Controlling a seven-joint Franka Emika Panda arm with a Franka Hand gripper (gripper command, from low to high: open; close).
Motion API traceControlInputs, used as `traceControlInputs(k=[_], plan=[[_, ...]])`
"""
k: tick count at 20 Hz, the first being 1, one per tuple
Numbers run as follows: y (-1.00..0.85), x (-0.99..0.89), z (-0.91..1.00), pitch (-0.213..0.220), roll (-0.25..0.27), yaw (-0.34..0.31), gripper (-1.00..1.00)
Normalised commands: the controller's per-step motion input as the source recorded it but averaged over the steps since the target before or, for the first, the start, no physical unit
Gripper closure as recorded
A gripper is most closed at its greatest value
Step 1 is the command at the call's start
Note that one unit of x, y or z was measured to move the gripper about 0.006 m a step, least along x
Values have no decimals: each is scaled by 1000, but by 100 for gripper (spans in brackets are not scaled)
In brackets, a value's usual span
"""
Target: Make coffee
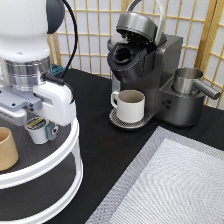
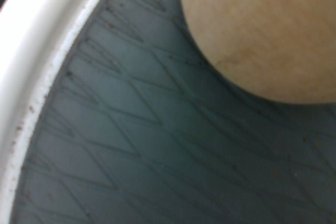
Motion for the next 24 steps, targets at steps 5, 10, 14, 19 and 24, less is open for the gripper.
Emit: traceControlInputs(k=[5, 10, 14, 19, 24], plan=[[-8, 0, 192, 0, 47, 0, 100], [-17, 2, 315, 0, 66, 0, 100], [26, 205, 641, 7, 62, 4, 100], [251, 499, 870, 60, 119, 58, 100], [479, 691, 686, 97, 199, 36, 100]])
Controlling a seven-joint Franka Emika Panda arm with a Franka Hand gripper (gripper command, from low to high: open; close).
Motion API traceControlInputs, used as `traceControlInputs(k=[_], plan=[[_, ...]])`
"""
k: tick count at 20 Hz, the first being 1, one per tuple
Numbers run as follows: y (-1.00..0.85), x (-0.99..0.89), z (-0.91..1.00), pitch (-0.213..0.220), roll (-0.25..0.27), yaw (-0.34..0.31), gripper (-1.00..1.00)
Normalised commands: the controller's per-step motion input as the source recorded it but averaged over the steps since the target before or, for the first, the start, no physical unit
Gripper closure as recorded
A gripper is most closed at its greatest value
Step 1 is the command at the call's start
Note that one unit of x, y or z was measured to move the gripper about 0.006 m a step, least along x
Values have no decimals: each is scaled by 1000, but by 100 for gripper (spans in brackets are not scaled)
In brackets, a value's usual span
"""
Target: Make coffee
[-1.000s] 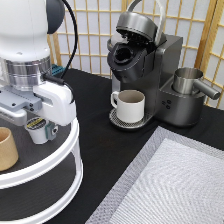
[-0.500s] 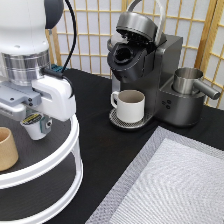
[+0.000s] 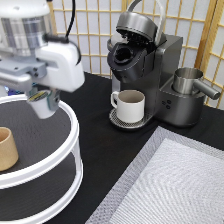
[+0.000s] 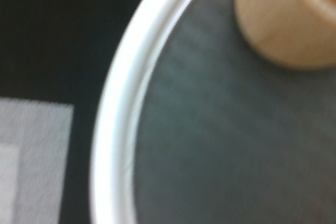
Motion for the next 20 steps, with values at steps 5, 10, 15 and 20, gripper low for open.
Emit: traceControlInputs(k=[5, 10, 15, 20], plan=[[609, 629, 495, 87, 248, 0, 100], [597, 543, 510, 87, 237, 0, 100], [589, 409, 480, 127, 251, 0, 100], [566, 153, 521, 98, 241, 0, 100]])
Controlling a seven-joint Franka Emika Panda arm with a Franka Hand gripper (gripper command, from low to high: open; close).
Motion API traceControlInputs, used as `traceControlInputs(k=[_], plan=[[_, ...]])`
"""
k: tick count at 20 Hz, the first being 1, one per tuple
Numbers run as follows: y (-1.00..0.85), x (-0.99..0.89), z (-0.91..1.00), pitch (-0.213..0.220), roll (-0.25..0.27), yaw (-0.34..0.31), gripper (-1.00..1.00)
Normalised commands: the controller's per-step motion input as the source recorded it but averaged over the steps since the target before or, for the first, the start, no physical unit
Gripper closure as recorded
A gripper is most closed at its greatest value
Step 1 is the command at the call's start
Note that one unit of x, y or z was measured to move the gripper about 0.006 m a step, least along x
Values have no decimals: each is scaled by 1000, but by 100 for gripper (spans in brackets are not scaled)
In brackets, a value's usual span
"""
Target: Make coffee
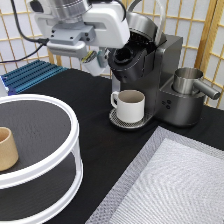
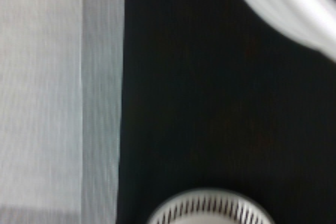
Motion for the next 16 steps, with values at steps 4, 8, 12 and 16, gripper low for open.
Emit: traceControlInputs(k=[4, 8, 12, 16], plan=[[599, 50, 591, 73, 228, -1, 100], [409, 238, 557, 40, 189, -43, 100], [176, 306, 244, 12, 163, -59, 100], [169, 69, -64, 0, 85, -65, 100]])
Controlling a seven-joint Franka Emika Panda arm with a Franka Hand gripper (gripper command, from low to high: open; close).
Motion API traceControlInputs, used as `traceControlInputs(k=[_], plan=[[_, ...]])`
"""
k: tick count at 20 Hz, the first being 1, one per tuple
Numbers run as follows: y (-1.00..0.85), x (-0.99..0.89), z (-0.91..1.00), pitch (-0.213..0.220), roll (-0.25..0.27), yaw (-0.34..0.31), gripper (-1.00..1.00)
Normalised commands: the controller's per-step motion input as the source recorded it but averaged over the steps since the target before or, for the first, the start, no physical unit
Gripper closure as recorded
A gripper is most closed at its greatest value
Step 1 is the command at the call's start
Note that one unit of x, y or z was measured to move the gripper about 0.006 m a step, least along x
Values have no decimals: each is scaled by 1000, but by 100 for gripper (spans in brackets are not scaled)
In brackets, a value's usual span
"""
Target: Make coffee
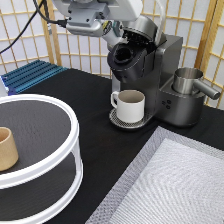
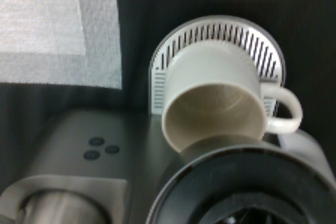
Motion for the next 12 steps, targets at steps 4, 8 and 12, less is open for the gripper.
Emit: traceControlInputs(k=[4, 8, 12], plan=[[431, 11, -25, 0, 29, -43, 100], [539, 72, 61, 3, 9, -28, 100], [338, 136, 42, 0, 0, -66, 100]])
